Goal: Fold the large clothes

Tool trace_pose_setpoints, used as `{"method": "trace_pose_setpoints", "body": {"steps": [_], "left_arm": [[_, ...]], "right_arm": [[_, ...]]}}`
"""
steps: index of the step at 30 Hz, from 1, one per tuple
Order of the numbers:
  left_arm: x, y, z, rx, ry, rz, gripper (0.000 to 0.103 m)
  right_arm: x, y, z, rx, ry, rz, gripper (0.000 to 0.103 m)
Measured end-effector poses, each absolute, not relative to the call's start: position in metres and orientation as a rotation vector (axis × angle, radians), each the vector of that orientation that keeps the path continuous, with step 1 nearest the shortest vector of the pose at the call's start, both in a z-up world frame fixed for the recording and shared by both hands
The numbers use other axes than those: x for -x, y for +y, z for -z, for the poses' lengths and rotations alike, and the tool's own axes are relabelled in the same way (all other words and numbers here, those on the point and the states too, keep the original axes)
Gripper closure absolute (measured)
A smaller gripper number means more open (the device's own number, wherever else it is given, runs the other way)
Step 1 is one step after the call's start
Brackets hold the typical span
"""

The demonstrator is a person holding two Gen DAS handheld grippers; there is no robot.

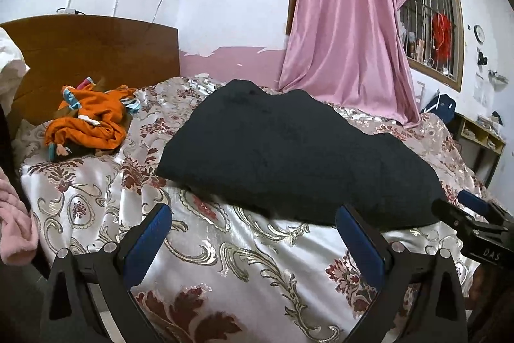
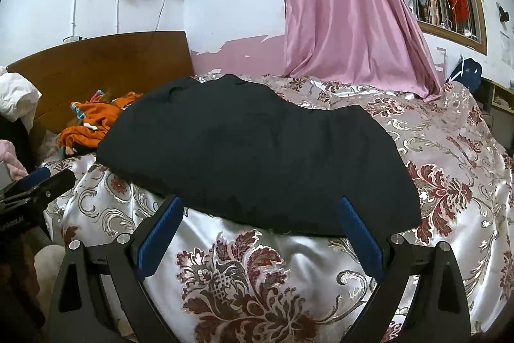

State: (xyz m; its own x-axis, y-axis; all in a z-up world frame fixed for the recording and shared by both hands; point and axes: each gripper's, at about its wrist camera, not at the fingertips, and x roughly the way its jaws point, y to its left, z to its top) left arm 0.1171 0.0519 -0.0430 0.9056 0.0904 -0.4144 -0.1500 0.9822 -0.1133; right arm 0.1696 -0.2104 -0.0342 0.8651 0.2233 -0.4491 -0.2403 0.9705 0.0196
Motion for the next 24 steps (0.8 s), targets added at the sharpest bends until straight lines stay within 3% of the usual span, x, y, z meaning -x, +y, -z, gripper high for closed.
{"method": "trace_pose_setpoints", "body": {"steps": [24], "left_arm": [[-0.1159, 0.0432, 0.0424, 0.105, 0.425, -0.11, 0.0]], "right_arm": [[-0.1708, -0.2104, 0.0379, 0.043, 0.478, -0.25, 0.009]]}}
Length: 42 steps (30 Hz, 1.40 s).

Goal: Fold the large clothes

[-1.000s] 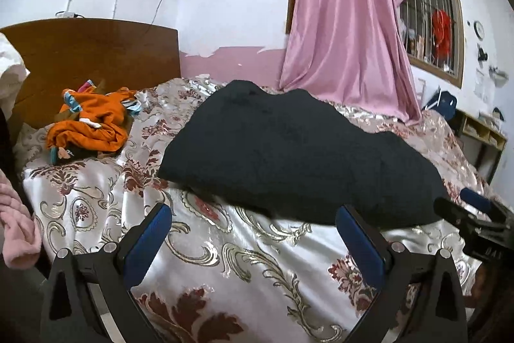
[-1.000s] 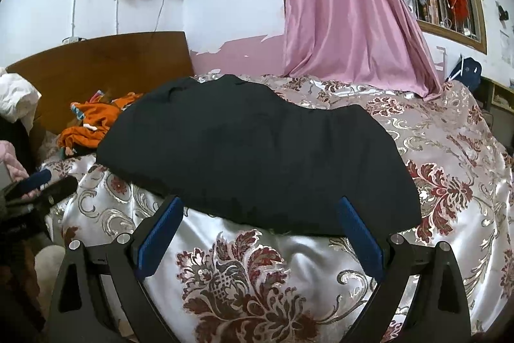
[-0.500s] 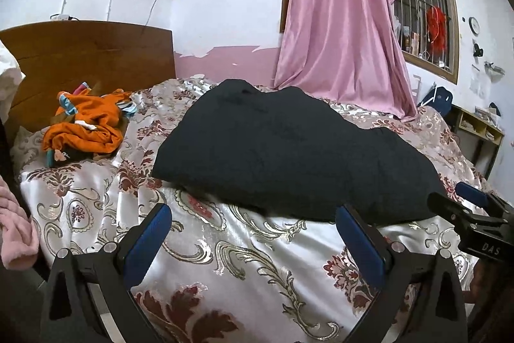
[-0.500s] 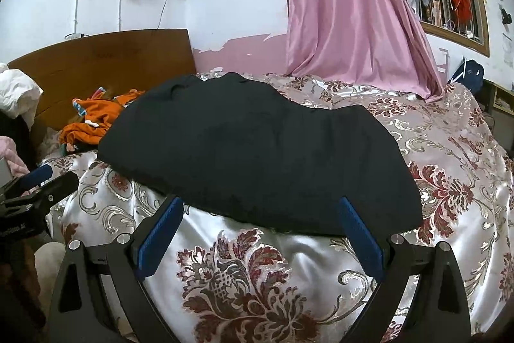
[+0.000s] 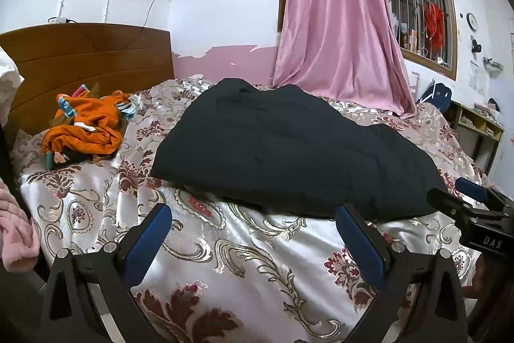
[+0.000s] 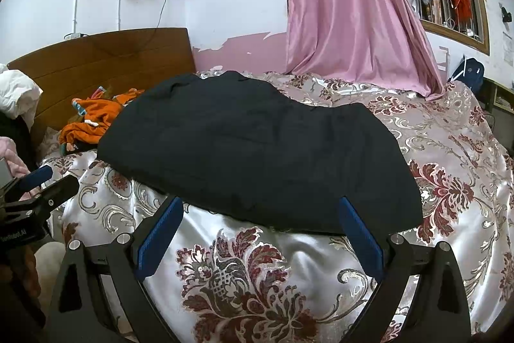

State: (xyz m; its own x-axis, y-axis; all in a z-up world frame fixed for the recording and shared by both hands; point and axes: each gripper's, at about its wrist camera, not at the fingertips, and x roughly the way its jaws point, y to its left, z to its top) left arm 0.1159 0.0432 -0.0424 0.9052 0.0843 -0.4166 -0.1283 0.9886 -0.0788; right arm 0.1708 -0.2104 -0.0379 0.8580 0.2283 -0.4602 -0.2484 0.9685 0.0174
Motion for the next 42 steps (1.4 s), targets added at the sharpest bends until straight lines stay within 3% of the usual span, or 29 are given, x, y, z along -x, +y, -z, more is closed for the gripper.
{"method": "trace_pose_setpoints", "body": {"steps": [42], "left_arm": [[-0.116, 0.0463, 0.0427, 0.094, 0.422, -0.109, 0.0]], "right_arm": [[-0.1715, -0.2154, 0.041, 0.036, 0.48, -0.252, 0.009]]}}
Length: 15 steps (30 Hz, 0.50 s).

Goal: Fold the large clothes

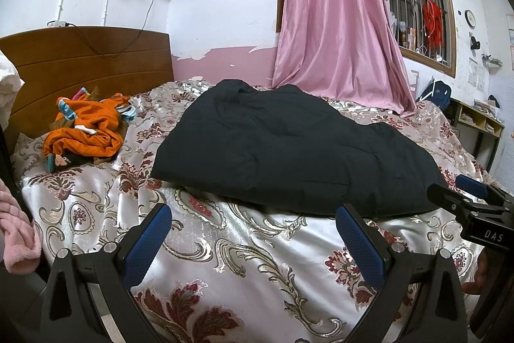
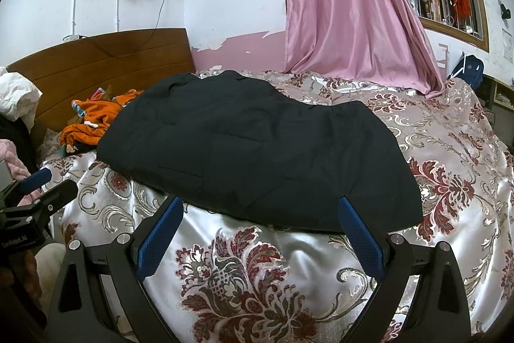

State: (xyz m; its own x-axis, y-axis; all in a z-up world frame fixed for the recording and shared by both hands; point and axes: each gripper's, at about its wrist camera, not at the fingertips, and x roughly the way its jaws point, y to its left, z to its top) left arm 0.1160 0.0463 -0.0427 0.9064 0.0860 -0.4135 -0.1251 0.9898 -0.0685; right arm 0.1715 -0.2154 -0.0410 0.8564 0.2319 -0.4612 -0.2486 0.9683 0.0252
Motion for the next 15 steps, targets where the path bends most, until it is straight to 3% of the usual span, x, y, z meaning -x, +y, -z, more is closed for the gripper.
{"method": "trace_pose_setpoints", "body": {"steps": [15], "left_arm": [[-0.1174, 0.0488, 0.0429, 0.093, 0.424, -0.101, 0.0]], "right_arm": [[-0.1714, -0.2156, 0.0416, 0.032, 0.485, -0.25, 0.009]]}}
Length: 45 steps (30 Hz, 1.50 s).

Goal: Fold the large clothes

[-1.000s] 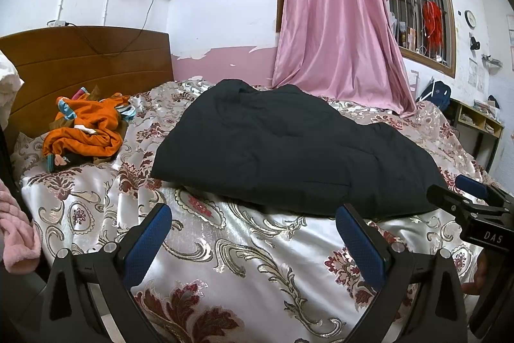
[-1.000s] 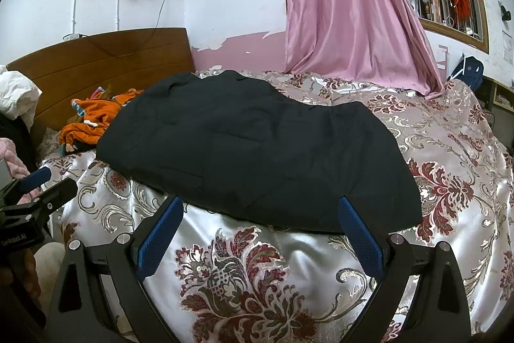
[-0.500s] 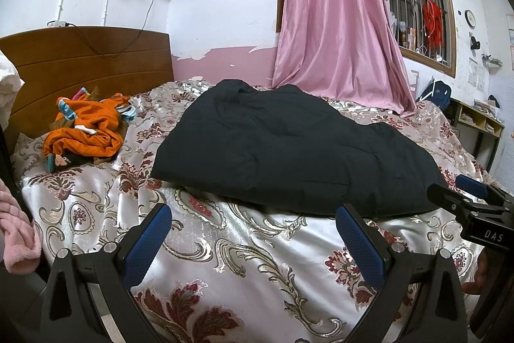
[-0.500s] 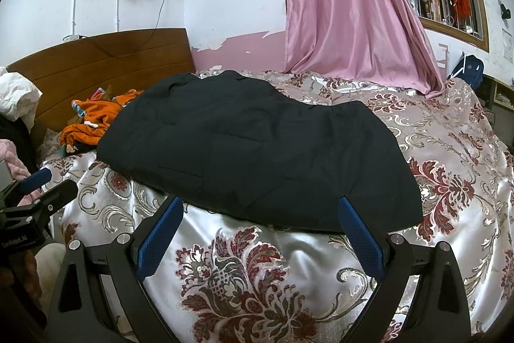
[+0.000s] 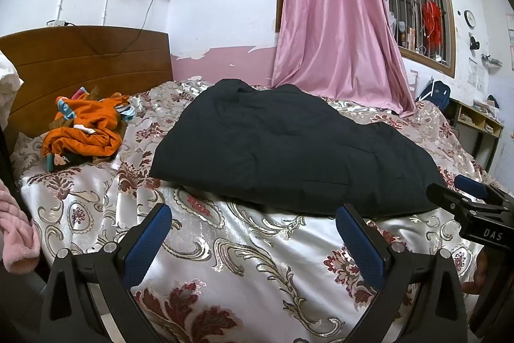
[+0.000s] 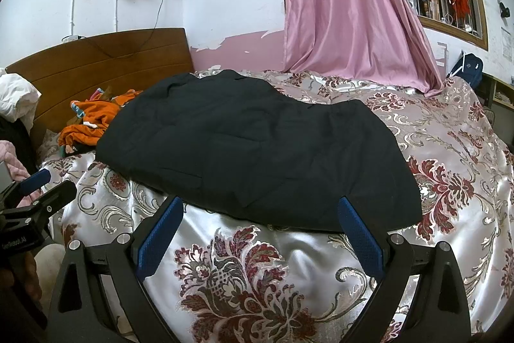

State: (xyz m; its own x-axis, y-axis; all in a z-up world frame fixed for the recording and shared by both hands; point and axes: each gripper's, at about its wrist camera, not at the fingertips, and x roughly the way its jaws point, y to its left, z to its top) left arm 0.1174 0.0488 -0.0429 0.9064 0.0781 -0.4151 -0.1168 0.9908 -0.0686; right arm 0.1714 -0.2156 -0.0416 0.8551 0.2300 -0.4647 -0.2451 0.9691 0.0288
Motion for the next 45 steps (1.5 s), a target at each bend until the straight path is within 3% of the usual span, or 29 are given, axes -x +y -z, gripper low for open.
{"method": "trace_pose_setpoints", "body": {"steps": [45], "left_arm": [[-0.1166, 0.0523, 0.0434, 0.087, 0.413, -0.127, 0.0]], "right_arm": [[-0.1717, -0.2123, 0.0407, 0.027, 0.489, -0.244, 0.009]]}}
